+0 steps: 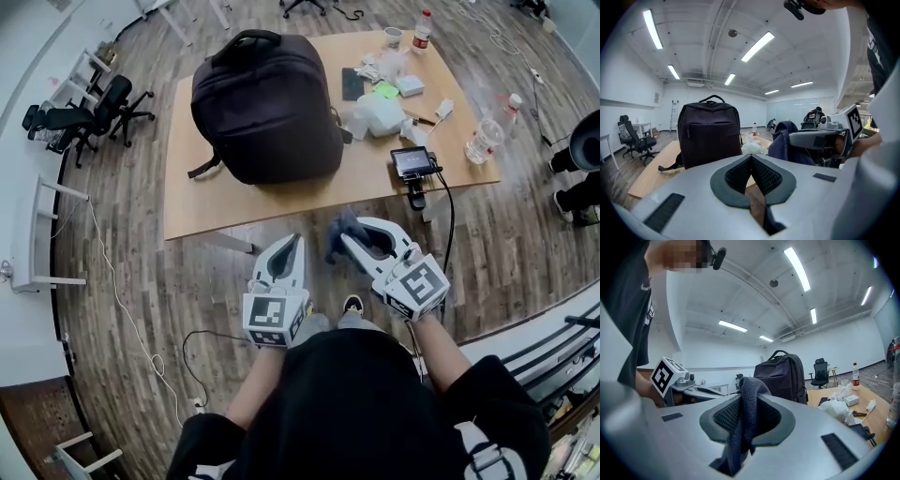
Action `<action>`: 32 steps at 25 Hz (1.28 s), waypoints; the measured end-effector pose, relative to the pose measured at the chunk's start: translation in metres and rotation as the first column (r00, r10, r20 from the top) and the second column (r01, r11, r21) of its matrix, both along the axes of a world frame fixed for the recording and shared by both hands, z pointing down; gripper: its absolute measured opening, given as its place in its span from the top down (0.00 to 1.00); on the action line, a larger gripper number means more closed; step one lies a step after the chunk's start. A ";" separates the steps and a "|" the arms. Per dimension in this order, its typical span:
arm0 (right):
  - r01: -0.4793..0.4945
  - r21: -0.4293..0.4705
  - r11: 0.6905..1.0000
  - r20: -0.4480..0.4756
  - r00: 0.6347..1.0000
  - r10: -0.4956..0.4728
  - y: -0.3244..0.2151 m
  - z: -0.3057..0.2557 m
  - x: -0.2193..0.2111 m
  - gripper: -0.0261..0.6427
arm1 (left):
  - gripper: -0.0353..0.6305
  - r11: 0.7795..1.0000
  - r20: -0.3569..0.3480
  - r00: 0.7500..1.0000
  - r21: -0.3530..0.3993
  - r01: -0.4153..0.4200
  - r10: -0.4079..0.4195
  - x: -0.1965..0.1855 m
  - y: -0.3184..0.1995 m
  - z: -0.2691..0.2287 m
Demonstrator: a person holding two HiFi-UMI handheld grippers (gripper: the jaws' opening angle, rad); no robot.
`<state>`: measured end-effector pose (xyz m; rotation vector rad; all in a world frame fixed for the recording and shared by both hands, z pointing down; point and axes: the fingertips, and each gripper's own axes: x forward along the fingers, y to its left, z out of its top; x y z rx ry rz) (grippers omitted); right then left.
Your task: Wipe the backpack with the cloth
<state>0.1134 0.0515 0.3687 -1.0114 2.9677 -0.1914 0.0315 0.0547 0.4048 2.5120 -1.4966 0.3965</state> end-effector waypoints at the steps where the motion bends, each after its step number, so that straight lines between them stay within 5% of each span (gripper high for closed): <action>1: -0.012 0.001 1.000 -0.001 1.000 0.012 -0.002 0.000 -0.001 0.85 | 0.92 1.000 -0.004 1.000 0.000 -0.001 0.001 -0.002 -0.002 -0.001; 9: -0.015 -0.008 1.000 -0.005 1.000 0.015 -0.028 0.000 -0.026 0.85 | 0.92 1.000 -0.038 0.999 0.021 -0.014 0.015 -0.024 -0.029 -0.002; 22: -0.137 -0.059 0.989 0.062 0.988 0.141 -0.140 0.006 -0.094 0.85 | 0.92 0.999 -0.082 0.996 0.009 -0.031 0.032 -0.118 -0.136 0.014; 27: -0.232 0.027 0.972 0.073 0.971 0.230 -0.181 -0.018 -0.096 0.85 | 0.92 1.000 -0.092 0.995 0.015 -0.021 0.023 -0.145 -0.169 0.014; 32: -0.300 0.099 0.949 -0.039 0.951 0.305 -0.223 -0.041 -0.096 0.85 | 0.92 0.999 -0.093 0.996 0.041 0.003 0.001 -0.174 -0.192 0.003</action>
